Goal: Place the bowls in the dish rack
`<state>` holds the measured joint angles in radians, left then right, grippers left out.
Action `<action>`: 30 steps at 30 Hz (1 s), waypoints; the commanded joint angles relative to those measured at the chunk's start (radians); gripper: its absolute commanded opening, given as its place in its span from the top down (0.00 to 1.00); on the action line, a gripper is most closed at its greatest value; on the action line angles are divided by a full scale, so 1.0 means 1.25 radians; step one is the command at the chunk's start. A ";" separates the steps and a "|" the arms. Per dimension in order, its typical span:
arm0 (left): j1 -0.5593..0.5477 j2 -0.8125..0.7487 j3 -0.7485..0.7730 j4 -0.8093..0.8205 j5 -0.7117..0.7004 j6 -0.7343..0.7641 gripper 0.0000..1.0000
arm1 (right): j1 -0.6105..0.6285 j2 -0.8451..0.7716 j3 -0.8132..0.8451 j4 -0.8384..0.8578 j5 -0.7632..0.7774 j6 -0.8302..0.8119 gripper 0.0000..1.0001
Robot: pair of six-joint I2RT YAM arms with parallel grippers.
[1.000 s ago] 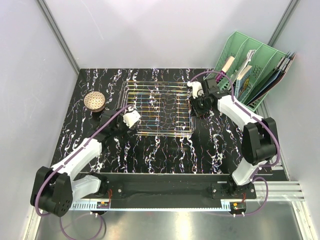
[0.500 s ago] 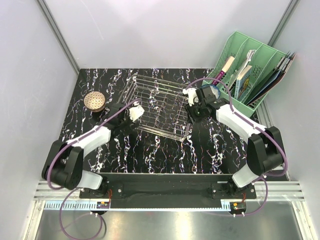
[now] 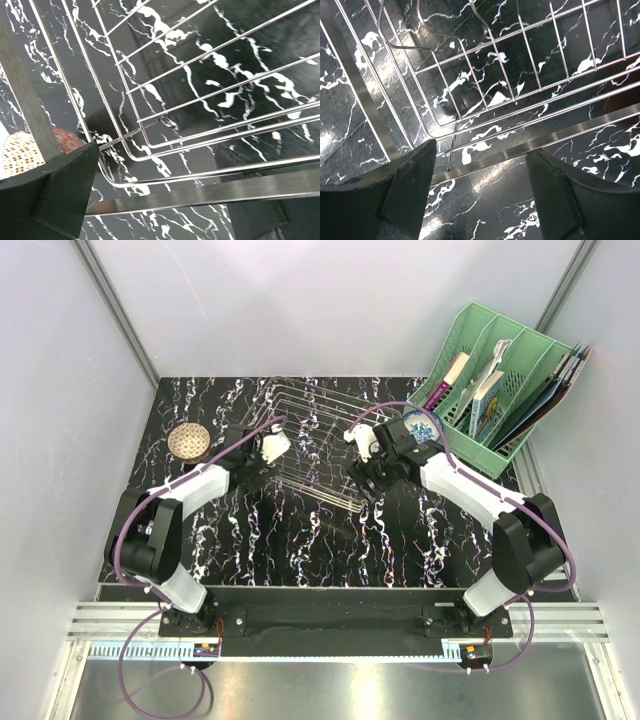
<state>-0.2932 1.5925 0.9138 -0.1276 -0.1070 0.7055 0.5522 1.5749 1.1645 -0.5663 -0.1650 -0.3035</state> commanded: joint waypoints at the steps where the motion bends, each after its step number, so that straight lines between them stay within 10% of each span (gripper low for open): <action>1: 0.060 0.069 0.080 0.144 -0.242 -0.141 0.01 | 0.103 0.035 -0.001 -0.189 -0.150 -0.089 0.15; 8: 0.076 0.099 0.111 0.156 -0.280 -0.131 0.01 | 0.173 0.048 0.018 -0.212 -0.126 -0.133 0.00; 30: 0.106 0.069 0.139 0.297 -0.285 -0.135 0.01 | 0.279 0.116 0.092 -0.248 -0.118 -0.203 0.00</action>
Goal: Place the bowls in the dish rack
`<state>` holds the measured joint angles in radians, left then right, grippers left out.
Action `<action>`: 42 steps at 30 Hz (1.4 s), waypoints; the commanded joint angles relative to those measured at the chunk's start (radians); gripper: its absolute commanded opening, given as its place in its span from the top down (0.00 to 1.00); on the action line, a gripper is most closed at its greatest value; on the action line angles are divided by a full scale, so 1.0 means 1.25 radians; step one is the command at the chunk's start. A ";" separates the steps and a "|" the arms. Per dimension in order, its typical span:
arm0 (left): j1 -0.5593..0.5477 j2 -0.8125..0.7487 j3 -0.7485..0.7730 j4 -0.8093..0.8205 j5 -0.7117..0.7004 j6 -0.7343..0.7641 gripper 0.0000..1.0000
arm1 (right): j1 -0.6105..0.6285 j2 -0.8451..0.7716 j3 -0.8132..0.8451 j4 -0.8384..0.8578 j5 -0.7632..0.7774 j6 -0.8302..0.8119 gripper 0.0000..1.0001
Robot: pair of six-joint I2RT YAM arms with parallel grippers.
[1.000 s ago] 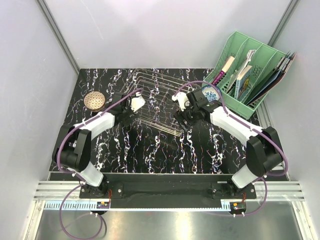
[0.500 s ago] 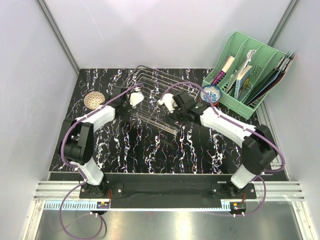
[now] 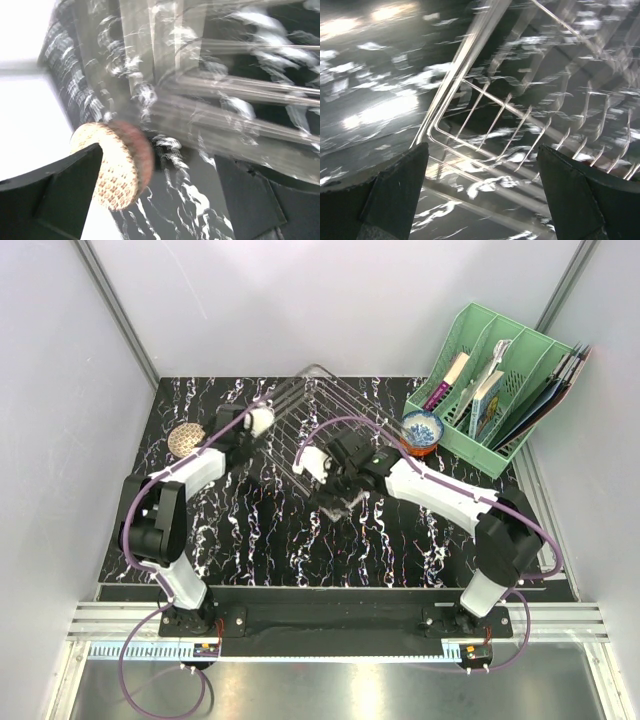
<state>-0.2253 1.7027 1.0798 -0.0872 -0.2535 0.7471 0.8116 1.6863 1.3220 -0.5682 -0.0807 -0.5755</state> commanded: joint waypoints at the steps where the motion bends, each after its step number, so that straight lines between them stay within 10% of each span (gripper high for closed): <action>1: 0.051 -0.024 0.006 0.264 -0.159 -0.169 0.01 | 0.071 0.025 -0.035 -0.246 -0.183 0.014 0.00; 22: 0.024 -0.168 -0.048 0.184 -0.067 -0.238 0.01 | 0.063 -0.005 0.136 -0.228 -0.125 0.016 0.00; 32: -0.085 -0.167 -0.054 0.101 -0.050 -0.263 0.01 | -0.118 -0.082 0.243 -0.175 0.089 0.030 0.00; 42: -0.187 -0.099 0.033 0.010 -0.081 -0.295 0.01 | -0.405 -0.274 0.005 -0.149 0.072 -0.003 0.00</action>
<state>-0.4324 1.5497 1.0470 -0.0601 -0.3294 0.4049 0.3584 1.4380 1.4273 -0.7574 0.0063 -0.5510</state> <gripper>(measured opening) 0.993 0.993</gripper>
